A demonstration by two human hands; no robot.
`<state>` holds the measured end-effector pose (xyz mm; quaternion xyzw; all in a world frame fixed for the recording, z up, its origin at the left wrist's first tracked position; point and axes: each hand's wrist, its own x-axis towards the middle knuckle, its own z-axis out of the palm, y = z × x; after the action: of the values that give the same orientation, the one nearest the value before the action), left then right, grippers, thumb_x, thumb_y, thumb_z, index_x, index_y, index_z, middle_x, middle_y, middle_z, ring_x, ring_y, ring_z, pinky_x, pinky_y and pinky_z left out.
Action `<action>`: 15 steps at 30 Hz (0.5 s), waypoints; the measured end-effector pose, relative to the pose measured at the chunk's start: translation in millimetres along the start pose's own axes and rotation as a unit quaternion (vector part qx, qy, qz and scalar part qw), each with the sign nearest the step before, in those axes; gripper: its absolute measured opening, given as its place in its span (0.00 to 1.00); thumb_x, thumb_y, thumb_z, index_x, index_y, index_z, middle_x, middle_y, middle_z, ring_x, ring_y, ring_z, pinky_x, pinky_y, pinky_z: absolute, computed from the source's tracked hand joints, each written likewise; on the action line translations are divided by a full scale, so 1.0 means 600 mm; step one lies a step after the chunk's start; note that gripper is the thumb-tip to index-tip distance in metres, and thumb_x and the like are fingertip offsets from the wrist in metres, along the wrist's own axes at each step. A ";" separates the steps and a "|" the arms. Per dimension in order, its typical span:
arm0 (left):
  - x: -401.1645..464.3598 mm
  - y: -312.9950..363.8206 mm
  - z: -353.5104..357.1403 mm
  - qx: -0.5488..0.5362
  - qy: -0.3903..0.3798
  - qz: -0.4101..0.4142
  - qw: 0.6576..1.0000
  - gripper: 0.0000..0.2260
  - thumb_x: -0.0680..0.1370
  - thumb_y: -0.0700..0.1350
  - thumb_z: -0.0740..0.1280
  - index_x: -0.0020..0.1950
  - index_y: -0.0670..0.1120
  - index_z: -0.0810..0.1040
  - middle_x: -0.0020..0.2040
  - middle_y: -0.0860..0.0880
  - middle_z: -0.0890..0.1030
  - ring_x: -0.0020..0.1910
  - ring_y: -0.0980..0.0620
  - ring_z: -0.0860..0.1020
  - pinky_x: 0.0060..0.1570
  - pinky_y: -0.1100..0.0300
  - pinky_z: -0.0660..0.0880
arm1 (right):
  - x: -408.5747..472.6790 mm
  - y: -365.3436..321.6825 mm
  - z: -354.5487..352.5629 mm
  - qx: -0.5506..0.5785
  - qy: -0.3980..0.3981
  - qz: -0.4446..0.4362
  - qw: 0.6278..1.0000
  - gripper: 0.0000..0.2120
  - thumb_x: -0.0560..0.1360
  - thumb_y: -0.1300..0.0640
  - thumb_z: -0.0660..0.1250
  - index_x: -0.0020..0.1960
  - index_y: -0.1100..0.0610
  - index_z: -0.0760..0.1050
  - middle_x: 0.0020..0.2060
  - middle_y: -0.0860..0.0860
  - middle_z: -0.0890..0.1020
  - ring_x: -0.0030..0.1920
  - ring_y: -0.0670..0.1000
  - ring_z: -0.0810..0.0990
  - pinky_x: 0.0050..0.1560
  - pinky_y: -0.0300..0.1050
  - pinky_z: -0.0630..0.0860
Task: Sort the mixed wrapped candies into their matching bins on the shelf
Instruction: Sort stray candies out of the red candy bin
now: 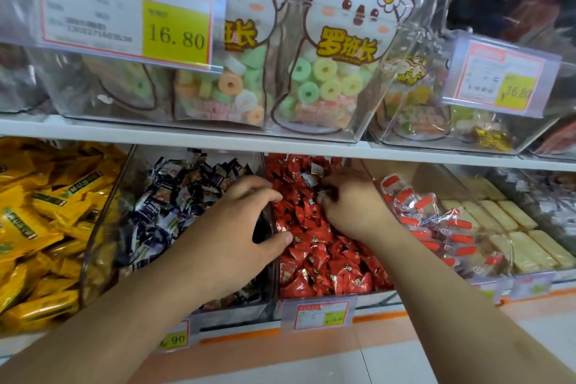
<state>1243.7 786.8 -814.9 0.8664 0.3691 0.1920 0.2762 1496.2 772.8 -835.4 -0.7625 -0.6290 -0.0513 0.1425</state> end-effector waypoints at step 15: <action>-0.004 0.001 -0.004 -0.028 0.020 -0.009 0.999 0.22 0.77 0.63 0.70 0.69 0.62 0.72 0.70 0.68 0.64 0.64 0.66 0.67 0.66 0.67 0.66 | -0.039 -0.040 -0.075 0.313 0.083 0.109 0.940 0.05 0.75 0.61 0.75 0.46 0.51 0.84 0.38 0.44 0.86 0.40 0.38 0.82 0.41 0.28 0.72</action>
<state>1241.2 785.5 -813.1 0.8510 0.3770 0.2174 0.2940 1472.4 742.1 -795.0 -0.7362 -0.5126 0.1011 0.4301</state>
